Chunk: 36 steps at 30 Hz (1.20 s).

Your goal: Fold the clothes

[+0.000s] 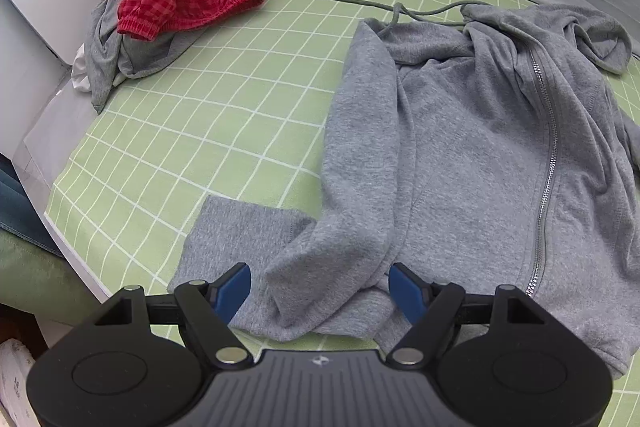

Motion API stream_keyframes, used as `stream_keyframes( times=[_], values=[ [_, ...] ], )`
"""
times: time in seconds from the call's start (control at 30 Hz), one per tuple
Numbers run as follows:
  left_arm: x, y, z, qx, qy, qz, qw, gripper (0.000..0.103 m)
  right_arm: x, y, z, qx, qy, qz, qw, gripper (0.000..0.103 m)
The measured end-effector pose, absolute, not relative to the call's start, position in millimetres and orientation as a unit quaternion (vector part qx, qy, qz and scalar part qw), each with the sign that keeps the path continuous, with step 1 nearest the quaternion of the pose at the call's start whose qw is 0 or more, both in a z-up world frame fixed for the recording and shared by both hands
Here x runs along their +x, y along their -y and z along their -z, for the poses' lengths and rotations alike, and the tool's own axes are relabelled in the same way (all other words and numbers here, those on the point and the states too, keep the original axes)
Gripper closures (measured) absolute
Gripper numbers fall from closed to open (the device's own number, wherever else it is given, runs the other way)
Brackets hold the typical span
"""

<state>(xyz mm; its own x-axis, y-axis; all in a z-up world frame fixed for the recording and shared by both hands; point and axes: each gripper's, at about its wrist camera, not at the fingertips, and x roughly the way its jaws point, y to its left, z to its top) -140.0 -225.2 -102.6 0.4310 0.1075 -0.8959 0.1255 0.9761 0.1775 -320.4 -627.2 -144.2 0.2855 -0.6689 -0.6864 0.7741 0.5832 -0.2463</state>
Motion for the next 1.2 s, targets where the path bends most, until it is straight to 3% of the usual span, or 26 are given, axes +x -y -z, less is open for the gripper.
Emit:
stream_keyframes(
  times=[0.03,0.1,0.13,0.17,0.27,0.37,0.43,0.47,0.53,0.6,0.7,1.07,1.2],
  values=[
    [-138.2,223.9,102.6,0.112,-0.530,0.005,0.841,0.026,-320.0,634.1,141.6,0.060,-0.398,0.460,0.791,0.096],
    [-134.3,221.2,101.6,0.115,-0.520,0.007,0.847,0.026,-319.9,637.3,136.4,0.068,-0.400,0.459,0.790,0.081],
    [-132.1,219.9,100.1,0.115,-0.511,0.010,0.852,0.026,-319.6,630.4,134.2,0.075,-0.395,0.454,0.795,0.060],
    [-129.5,218.9,98.3,0.114,-0.503,0.019,0.856,0.026,-318.9,620.7,132.1,0.081,-0.391,0.448,0.800,0.049],
    [-117.9,220.0,97.6,0.115,-0.496,0.067,0.858,0.026,-302.7,576.9,131.9,0.099,-0.393,0.407,0.819,0.044],
    [-102.7,220.6,107.4,0.115,-0.503,0.092,0.851,0.027,-281.6,529.8,136.0,0.145,-0.392,0.352,0.837,0.041],
    [-93.6,218.3,115.2,0.104,-0.514,0.113,0.844,0.032,-263.0,493.8,138.1,0.169,-0.394,0.310,0.848,0.041],
    [-89.6,216.3,119.6,0.097,-0.520,0.125,0.840,0.038,-254.8,478.7,138.8,0.173,-0.397,0.301,0.850,0.039],
    [-81.5,211.5,128.0,0.085,-0.530,0.144,0.831,0.067,-239.3,451.3,141.0,0.166,-0.406,0.295,0.849,0.039],
    [-72.9,202.3,131.5,0.065,-0.539,0.158,0.825,0.081,-226.6,431.0,144.0,0.138,-0.420,0.305,0.843,0.040],
    [-57.0,184.4,127.3,0.049,-0.536,0.166,0.826,0.094,-217.8,420.8,145.4,0.116,-0.426,0.335,0.833,0.041],
    [67.7,85.4,85.7,0.064,-0.467,0.050,0.881,0.096,-199.4,420.2,156.7,0.112,-0.421,0.423,0.795,0.041],
    [85.2,81.8,76.8,0.068,-0.429,0.007,0.901,0.080,-197.0,413.8,158.7,0.099,-0.418,0.438,0.790,0.041]
  ],
)
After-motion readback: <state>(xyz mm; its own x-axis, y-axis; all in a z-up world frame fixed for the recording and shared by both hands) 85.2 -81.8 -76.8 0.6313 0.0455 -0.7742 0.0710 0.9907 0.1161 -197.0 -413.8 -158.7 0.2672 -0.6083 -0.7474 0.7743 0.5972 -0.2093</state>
